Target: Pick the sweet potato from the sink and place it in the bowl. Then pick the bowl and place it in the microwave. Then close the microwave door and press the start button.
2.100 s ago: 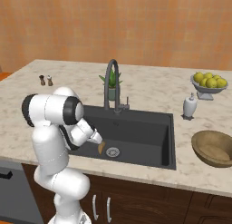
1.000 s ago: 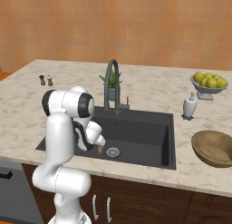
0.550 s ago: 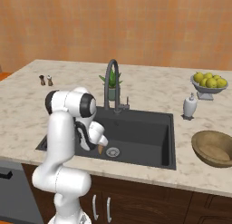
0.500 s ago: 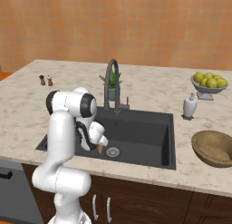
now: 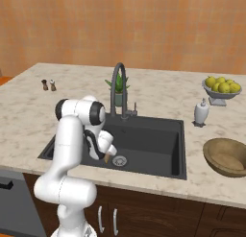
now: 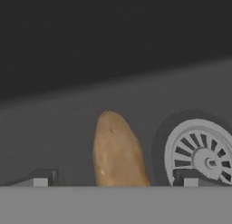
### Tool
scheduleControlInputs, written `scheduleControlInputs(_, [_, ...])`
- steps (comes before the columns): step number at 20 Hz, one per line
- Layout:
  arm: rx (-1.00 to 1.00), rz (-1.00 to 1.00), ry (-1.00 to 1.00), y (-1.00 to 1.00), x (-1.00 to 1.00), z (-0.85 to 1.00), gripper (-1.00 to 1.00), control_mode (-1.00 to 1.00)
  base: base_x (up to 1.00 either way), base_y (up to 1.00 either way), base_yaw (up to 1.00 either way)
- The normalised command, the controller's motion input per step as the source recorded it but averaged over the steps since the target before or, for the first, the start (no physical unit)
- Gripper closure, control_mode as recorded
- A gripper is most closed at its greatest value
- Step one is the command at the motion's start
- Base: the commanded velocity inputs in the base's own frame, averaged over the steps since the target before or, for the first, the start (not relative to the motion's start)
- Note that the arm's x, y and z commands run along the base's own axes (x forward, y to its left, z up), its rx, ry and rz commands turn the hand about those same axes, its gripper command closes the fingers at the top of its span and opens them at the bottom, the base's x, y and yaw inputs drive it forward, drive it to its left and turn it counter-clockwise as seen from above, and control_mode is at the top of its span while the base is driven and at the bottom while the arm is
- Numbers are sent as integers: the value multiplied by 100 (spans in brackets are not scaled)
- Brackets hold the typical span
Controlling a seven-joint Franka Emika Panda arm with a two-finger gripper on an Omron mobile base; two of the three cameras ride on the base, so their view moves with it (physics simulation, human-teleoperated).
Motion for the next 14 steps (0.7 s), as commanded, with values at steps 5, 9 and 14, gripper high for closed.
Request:
scheduleControlInputs(5, [0,0,3,-7,15,-46,-100,-100,0,0,0])
scheduleControlInputs(9, [0,0,3,3,0,-32,100,-100,0,0,0])
scheduleControlInputs(14, [0,0,2,7,-1,-13,100,-100,0,0,0])
